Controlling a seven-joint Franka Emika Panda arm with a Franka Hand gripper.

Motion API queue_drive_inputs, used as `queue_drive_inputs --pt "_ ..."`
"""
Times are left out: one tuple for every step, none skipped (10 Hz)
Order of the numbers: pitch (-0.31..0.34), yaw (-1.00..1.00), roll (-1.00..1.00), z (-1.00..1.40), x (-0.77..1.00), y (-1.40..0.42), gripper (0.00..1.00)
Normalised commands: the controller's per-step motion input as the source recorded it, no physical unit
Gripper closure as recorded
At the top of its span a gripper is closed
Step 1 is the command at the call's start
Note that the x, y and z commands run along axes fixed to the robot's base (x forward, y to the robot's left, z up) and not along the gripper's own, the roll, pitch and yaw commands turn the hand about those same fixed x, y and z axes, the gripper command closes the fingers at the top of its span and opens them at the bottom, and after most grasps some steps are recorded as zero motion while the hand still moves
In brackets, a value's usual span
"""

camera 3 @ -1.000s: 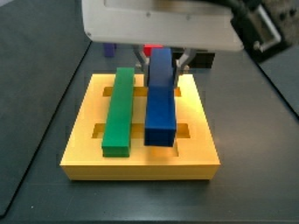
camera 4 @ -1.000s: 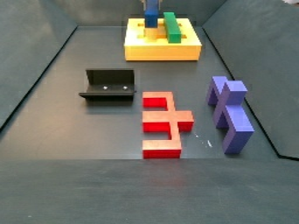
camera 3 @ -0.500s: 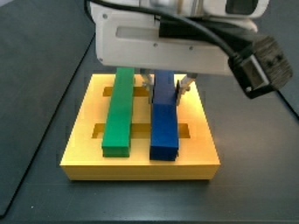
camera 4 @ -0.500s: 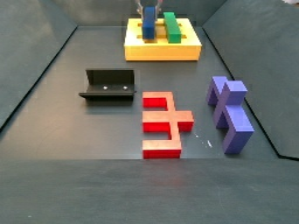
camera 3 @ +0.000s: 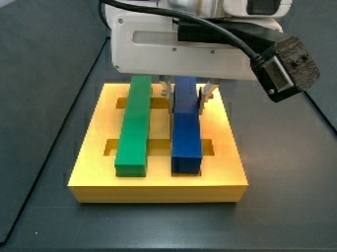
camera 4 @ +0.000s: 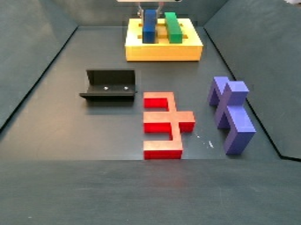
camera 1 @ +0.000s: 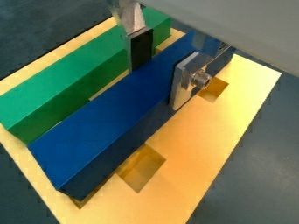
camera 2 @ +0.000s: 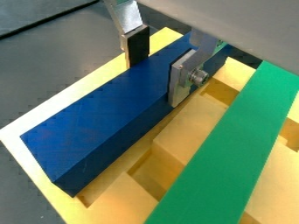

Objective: Pick up the blue object. Move up. Move to above the board. Insert the blue object.
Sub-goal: Insert the blue object.

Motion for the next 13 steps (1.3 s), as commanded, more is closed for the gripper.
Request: queue_drive_inputs --pt "-0.106 0.11 0.02 -0.17 -0.11 0.0 1.0" --pt "-0.114 0.19 0.03 -0.11 -0.31 -0.09 1.0" --pt "-0.097 0.26 0.03 -0.11 -0.24 -0.2 1.0" --pt "-0.061 0.2 0.04 -0.17 -0.14 -0.2 1.0" --pt "-0.083 0.09 0.0 -0.22 0.0 -0.16 1.0" --pt "0.0 0.0 0.02 -0.41 0.43 0.0 1.0" --pt "0.004 -0.01 0.05 -0.38 0.3 0.04 1.0" --pt "0.0 -0.05 0.04 -0.28 0.13 0.09 1.0" --pt "0.0 -0.03 0.06 -0.27 0.04 0.11 1.0" --pt "0.0 0.0 0.04 -0.22 -0.01 0.14 1.0" --pt "0.0 0.0 0.03 -0.07 -0.1 0.25 1.0" --pt "0.003 0.0 0.03 -0.03 0.0 0.31 1.0" --pt "0.034 0.0 0.02 -0.07 0.15 0.36 1.0"
